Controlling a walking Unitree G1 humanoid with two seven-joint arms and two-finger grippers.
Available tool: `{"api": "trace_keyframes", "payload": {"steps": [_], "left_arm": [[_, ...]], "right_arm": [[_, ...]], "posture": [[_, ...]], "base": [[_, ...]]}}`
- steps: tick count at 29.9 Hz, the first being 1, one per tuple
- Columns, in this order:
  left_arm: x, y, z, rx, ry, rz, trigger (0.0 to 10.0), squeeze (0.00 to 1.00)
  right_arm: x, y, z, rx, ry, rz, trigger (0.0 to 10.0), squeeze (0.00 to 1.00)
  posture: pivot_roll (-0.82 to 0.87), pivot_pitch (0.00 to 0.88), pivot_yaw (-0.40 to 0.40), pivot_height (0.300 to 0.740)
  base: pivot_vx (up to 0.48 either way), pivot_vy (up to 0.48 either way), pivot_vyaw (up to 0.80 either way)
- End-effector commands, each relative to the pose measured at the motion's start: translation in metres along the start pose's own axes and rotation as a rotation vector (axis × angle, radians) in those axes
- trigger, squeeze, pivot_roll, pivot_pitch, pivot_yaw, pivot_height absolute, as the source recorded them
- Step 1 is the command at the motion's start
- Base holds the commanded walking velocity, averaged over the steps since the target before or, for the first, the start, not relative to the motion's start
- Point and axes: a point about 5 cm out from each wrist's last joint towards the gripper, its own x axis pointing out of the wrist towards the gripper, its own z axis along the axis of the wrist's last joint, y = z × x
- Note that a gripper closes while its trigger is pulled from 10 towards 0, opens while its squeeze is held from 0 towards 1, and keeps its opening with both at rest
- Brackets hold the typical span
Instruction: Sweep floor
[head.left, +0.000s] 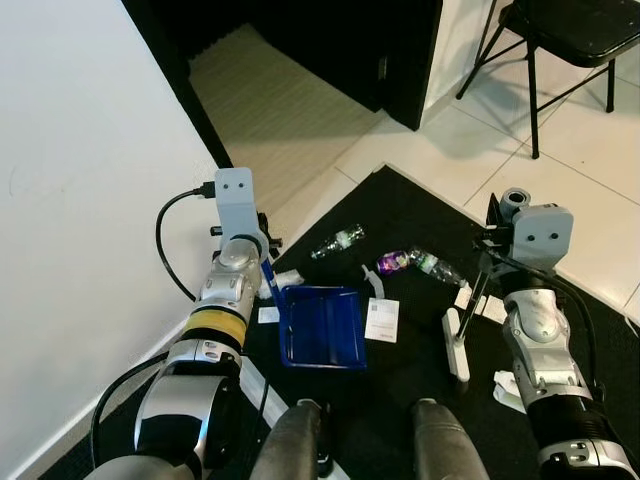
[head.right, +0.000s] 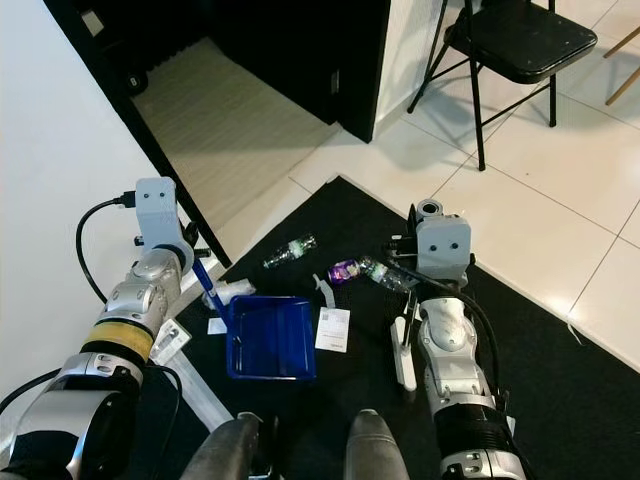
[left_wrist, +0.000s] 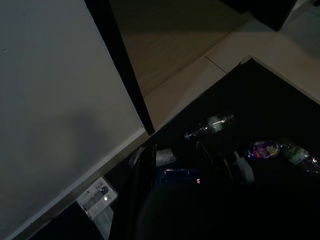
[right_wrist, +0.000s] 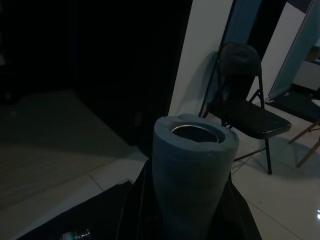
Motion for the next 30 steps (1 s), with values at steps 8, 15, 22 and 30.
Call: {"api": "trace_keyframes", "payload": {"steps": [8,15,22,30], "left_arm": [[0.002,0.003,-0.009,-0.020,0.036,-0.024,10.0,0.00],[0.000,-0.008,-0.024,-0.070,0.148,-0.128,10.0,0.00],[-0.003,-0.019,-0.039,-0.028,0.212,-0.216,10.0,0.00],[-0.006,-0.022,-0.045,-0.010,0.230,-0.272,10.0,0.00]], "right_arm": [[0.000,0.002,-0.002,-0.004,-0.003,0.020,10.0,0.00],[0.001,0.002,-0.004,-0.008,0.000,0.022,10.0,0.00],[0.007,0.002,-0.002,-0.079,-0.025,0.026,10.0,0.00],[0.014,0.014,-0.002,-0.120,-0.041,0.038,10.0,0.00]], "posture": [[-0.13,0.204,0.091,0.740],[-0.13,0.204,0.091,0.740],[-0.10,0.228,0.099,0.740],[-0.07,0.257,0.098,0.740]], "base": [[0.000,0.000,0.00],[0.000,0.000,0.00],[0.000,0.000,0.00],[0.000,0.000,0.00]]}}
